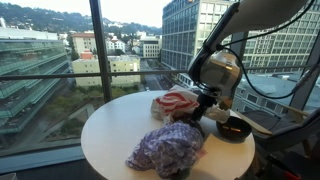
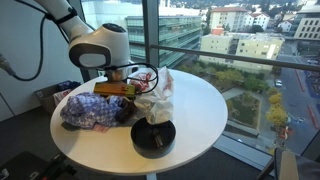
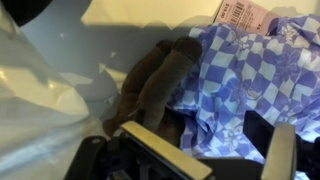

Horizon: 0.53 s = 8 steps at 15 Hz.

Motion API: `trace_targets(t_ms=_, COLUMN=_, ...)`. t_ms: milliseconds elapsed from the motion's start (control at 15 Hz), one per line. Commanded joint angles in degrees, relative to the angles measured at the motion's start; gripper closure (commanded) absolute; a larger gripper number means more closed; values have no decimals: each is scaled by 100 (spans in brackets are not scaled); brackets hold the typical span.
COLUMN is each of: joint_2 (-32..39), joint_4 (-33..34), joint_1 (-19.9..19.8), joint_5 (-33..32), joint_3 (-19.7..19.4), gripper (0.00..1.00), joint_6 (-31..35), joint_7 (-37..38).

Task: Remove the objects in the white bag

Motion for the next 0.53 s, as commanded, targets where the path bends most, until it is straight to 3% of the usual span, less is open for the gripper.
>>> trace_targets(t_ms=0, joint_2=-414, joint_4=-41, joint_1=-1546, joint_5=-708, joint_3=1559, gripper=0, joint_6=545, joint_7=353)
trace_targets(t_ms=67, joint_2=-123, joint_4=48, joint_1=-874, joint_5=-271, joint_3=906, gripper=0, joint_6=422, joint_7=-15)
trace_targets(t_ms=133, joint_2=-112, joint_4=65, joint_1=-1074, joint_5=-351, joint_3=1090, gripper=0, joint_6=516, joint_7=-19)
trace_targets(t_ms=467, joint_2=111, joint_4=225, joint_1=-1169, joint_5=-279, joint_3=1136, gripper=0, joint_6=829, joint_7=-340)
